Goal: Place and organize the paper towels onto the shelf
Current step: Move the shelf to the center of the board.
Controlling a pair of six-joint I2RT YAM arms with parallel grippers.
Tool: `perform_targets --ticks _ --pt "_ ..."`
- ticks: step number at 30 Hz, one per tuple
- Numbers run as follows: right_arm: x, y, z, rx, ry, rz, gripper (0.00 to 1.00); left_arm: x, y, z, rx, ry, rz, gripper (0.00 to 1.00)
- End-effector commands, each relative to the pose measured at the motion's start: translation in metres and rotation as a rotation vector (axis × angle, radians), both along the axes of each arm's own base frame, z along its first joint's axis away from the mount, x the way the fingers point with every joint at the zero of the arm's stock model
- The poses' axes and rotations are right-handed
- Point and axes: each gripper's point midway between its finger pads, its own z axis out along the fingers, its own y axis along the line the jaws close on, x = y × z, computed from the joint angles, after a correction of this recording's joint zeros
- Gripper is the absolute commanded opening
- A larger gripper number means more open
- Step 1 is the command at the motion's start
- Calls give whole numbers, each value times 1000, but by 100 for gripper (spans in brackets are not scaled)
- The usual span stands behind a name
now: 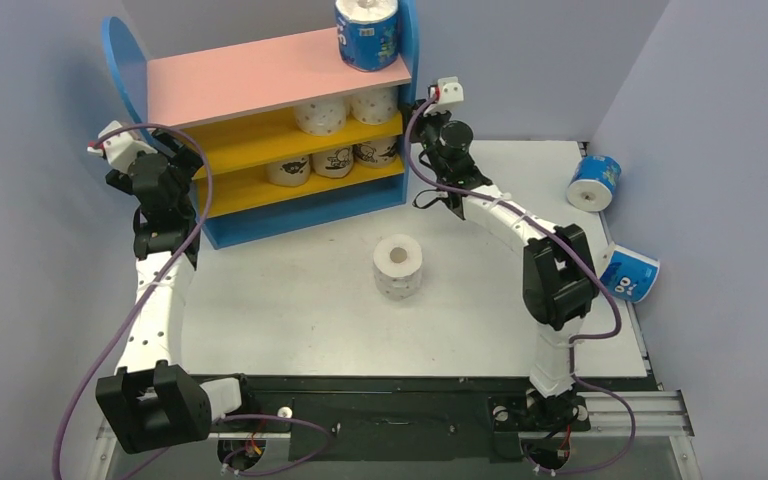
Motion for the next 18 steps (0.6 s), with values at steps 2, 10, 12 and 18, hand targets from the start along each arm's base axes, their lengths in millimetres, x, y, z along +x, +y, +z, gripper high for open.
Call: perform_targets --ticks 2,10,12,18 --pt "-26 -35 40 77 -21 -92 0 -6 -4 20 16 -66 -21 78" --pt "-65 -65 41 75 -16 -151 0 -5 -24 16 10 -67 -88 78" --pt "-75 -75 45 78 -20 -168 0 -5 -32 17 7 -68 -112 78" --pt "-104 -101 47 77 -12 -209 0 -10 -64 15 -7 -73 -193 78"
